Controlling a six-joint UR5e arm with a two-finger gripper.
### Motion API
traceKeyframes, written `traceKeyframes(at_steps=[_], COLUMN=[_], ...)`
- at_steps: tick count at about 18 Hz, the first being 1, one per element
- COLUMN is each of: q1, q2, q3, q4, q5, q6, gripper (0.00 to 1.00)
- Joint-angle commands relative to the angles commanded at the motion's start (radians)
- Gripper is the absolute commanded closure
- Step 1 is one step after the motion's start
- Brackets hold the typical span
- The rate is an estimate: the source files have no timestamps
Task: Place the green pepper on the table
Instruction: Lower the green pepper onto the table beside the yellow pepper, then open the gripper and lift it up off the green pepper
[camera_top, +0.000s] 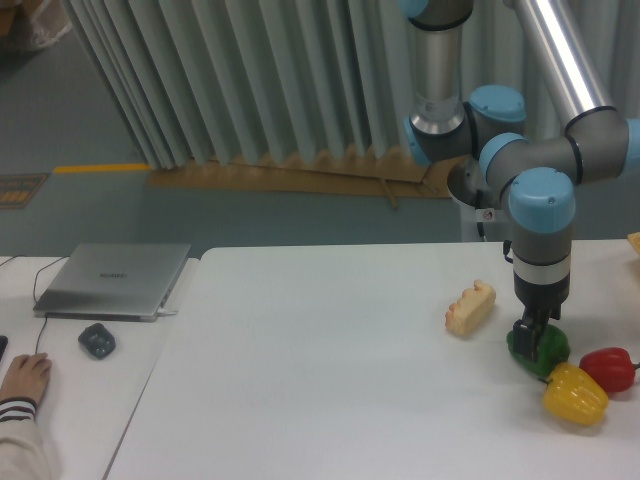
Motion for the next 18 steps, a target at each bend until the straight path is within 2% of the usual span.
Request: traceKeyframes(at_steps=[5,8,12,15,18], q1=[-0.003,-0.006,-0.006,-0.006,-0.009], q2=[0.012,0.058,0.104,0.13,0.141], q3=[0.022,0.035,0.107,0.132,0.133], q4=[0.0,-0.015,-0.147,-0.184,-0.19], q5=[-0.043,-0.069,-0.069,-0.059,-0.02], q6=[-0.072,-0.126,-0.242,-0.354,-0.536], gripper=[0.0,0.0,0.0,0.0,0.0])
